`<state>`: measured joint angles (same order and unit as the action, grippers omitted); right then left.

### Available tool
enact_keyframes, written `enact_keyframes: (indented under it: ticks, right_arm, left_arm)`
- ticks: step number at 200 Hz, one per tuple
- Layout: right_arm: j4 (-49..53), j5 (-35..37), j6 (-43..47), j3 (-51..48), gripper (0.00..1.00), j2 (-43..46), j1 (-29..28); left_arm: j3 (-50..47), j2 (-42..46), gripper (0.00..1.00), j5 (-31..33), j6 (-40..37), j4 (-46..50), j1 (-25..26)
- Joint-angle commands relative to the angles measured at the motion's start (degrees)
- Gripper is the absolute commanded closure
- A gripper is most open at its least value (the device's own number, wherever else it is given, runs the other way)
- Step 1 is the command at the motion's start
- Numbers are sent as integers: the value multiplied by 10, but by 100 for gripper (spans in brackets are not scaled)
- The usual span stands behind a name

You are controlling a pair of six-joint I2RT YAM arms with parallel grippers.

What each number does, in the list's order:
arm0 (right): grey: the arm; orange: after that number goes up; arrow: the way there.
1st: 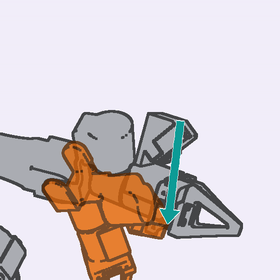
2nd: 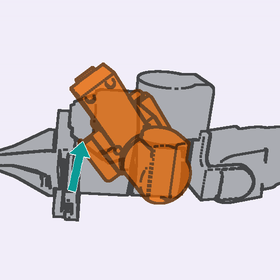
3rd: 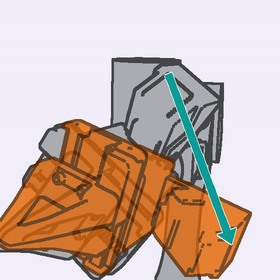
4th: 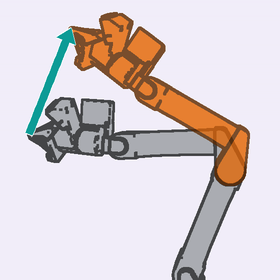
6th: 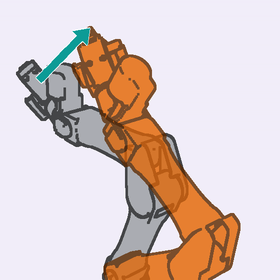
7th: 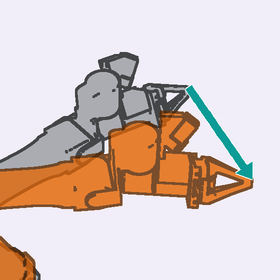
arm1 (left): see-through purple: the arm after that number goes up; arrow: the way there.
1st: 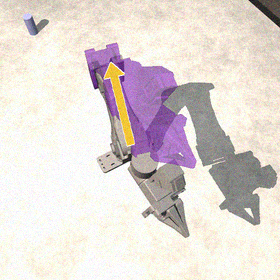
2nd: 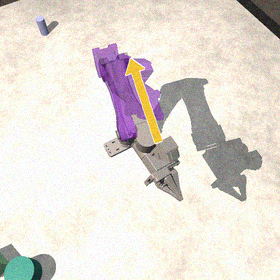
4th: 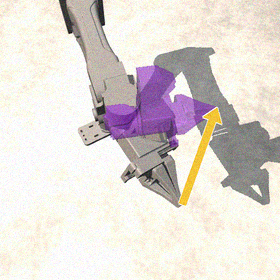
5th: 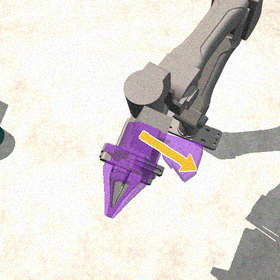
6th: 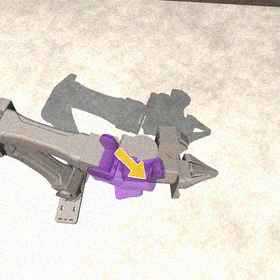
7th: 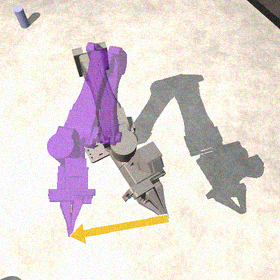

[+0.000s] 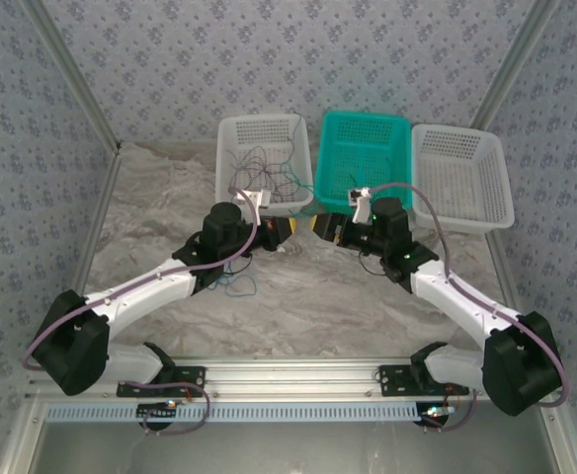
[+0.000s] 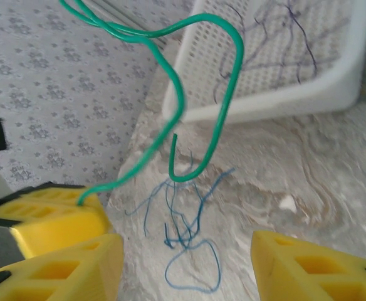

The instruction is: Untangle the cables

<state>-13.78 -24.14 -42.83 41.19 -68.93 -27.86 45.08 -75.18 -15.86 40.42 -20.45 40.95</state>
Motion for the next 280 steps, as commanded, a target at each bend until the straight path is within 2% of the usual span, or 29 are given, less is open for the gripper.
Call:
enact_keyframes:
  ticks: [1,22,60,114,211,228,244,257,267,280]
  right_arm:
    - [-129,61,44,-22,43,-15,-15]
    - [-208,102,87,-49,42,-33,-25]
    - [-339,125,124,-93,45,-58,-27]
    - [-406,146,151,-105,44,-87,-43]
    - [-499,152,132,-82,50,-156,-42]
    - [-505,154,132,-79,57,-162,-39]
    - [-512,148,120,-78,68,-171,-31]
    - [-514,142,110,-78,83,-177,-23]
    - [-511,138,108,-79,100,-180,-17]
    - [-493,142,105,-83,100,-179,-10]
  left_arm:
    - [7,2,100,-7,12,-28,4]
    - [6,5,100,-9,23,-34,3]
    - [10,15,100,-2,40,-22,4]
    - [13,14,100,-17,57,-37,3]
    - [23,38,100,-35,69,-38,9]
    - [23,41,100,-36,74,-44,10]
    - [24,43,100,-40,78,-48,10]
    - [23,49,100,-38,79,-46,9]
    - [22,59,100,-33,75,-39,9]
    - [20,78,100,-25,67,-22,5]
